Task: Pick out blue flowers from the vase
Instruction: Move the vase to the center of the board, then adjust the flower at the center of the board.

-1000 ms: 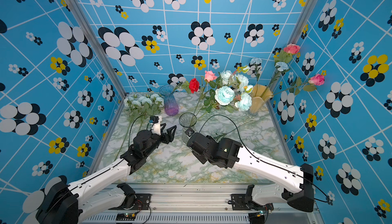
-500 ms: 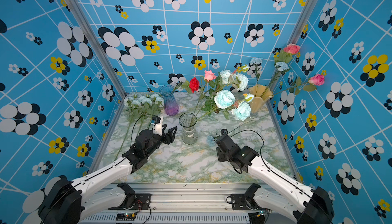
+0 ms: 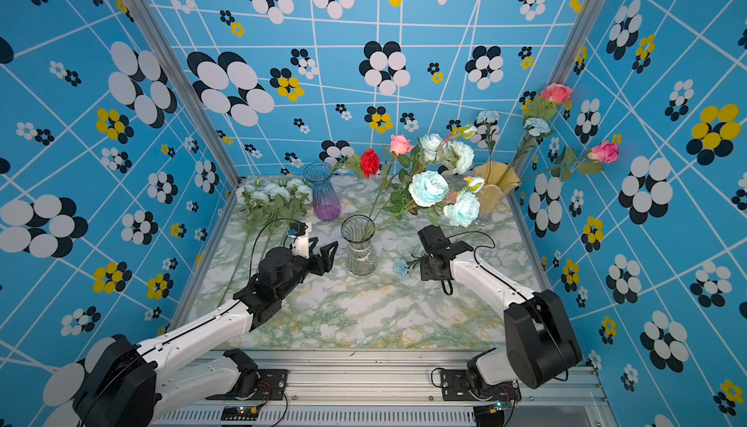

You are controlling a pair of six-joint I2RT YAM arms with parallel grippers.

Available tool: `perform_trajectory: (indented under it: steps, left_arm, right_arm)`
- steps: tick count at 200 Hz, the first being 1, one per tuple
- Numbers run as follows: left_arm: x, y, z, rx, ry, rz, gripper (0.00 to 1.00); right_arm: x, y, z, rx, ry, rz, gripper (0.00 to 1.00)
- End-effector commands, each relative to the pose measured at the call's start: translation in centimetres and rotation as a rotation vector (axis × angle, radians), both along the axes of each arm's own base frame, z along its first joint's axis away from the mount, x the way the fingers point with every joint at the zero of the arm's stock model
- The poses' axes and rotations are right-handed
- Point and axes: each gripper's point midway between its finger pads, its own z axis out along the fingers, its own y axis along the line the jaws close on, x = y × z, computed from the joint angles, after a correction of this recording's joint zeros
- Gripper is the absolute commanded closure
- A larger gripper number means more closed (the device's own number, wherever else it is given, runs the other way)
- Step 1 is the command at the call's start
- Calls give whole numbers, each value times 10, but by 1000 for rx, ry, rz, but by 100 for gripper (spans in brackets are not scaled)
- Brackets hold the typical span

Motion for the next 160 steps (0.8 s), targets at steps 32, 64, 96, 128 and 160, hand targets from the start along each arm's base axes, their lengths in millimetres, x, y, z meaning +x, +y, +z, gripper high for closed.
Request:
perform_trajectory:
  steps: [32,64,96,128,160]
  left_arm:
    - [0,4,8,2,-28,4,25]
    - [0,4,8,6,-28,5,25]
    - [1,4,8,11,-27,6,25]
    - [1,3,7,12,-25,3,25]
    - [3,1,3,19,-13,0,25]
  right_arm:
    - [15,-17,-18,-192,137,54,34]
    - [30,-14,-23,-220,162,72,32]
    - [49,-11,-29,-250,186,90,32]
    - [70,-4,-34,-259,191,116,32]
    - [91,5,-36,-259,191,143,32]
